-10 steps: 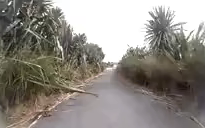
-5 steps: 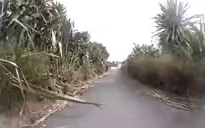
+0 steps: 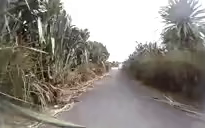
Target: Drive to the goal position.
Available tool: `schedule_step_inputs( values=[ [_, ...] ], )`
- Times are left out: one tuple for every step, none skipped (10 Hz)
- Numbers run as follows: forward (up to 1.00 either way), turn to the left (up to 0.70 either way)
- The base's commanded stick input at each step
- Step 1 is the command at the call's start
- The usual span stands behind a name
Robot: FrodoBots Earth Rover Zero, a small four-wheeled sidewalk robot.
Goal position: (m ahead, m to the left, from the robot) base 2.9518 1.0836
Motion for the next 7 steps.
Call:
schedule_step_inputs(
  values=[
    [1.00, 0.00],
    [1.00, 0.00],
    [1.00, 0.00],
    [1.00, 0.00],
    [1.00, 0.00],
    [1.00, 0.00],
    [1.00, 0.00]
  ],
)
